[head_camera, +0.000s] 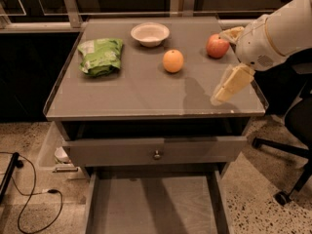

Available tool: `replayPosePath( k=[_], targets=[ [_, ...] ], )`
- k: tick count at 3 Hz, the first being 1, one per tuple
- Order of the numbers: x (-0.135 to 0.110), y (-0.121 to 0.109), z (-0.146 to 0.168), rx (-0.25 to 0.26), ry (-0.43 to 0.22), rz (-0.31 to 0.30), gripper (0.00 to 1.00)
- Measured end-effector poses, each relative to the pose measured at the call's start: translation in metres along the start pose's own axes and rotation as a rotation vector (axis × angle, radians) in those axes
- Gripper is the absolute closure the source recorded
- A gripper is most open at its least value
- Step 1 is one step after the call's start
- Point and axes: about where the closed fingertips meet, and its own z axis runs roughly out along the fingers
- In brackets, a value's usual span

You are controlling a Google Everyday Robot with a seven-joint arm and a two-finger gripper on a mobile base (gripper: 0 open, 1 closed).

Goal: Place orange into middle drawer

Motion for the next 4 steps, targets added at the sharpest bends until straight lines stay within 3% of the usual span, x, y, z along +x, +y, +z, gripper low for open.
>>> replayPosePath(
  k=[2,4],
  targets=[
    [-0.015,-0.042,0.056,-0.038,-0.139,0.065,0.00],
    [-0.026,-0.060,0.104,-0.110,-0.199,0.105,0.00]
  ],
)
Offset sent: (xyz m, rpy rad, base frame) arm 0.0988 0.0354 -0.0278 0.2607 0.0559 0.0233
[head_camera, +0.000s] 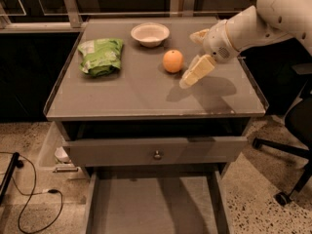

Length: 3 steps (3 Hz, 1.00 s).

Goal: Place orange into middle drawer

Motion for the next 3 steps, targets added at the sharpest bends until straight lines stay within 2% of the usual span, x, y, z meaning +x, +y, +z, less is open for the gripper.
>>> replayPosePath(
  k=[3],
  targets=[
    [0.005,-0.023,0.048,-0.031,0.020,-0.005,0.00]
  ],
)
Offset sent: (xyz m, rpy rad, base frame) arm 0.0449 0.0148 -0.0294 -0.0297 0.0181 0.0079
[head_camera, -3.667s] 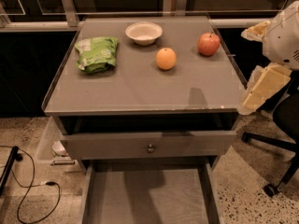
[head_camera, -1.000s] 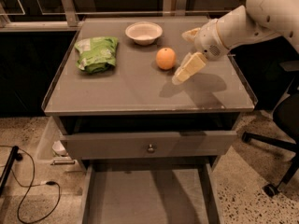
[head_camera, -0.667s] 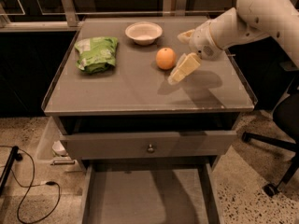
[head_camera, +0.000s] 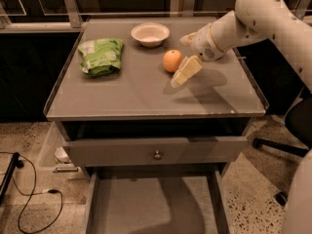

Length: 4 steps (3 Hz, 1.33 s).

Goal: Place orange into middle drawer

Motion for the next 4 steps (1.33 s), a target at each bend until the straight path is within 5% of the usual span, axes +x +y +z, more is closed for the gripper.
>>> replayPosePath(
  k=[2,3,4],
  targets=[
    [-0.002,-0.012,0.023,-0.025,-0.008,0.011,0.00],
    [-0.003,-0.013,0.025,-0.026,-0.009,0.012,0.13],
    [-0.003,-0.013,0.025,-0.027,-0.009,0.012,0.37]
  ],
)
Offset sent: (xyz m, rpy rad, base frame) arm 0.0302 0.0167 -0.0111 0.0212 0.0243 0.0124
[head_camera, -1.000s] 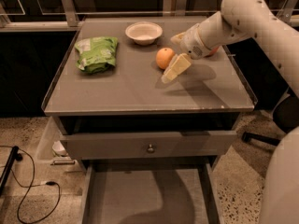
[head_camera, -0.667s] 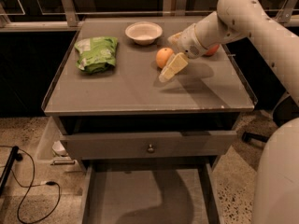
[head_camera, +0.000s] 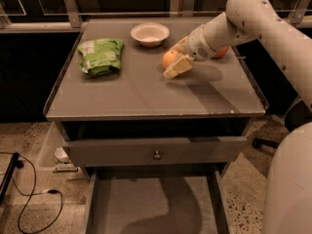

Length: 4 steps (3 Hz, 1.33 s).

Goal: Place orange into middle drawer

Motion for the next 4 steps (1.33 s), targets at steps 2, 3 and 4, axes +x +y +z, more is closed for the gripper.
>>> replayPosePath(
  k=[2,3,4],
  targets=[
    [0.0000,0.0000,0.0001,0.000,0.000,0.000,0.83],
    [0.0000,0.0001,0.0002,0.000,0.000,0.000,1.00],
    [-0.0001,0.0003,0.0005,-0.001,0.000,0.000,1.00]
  ],
)
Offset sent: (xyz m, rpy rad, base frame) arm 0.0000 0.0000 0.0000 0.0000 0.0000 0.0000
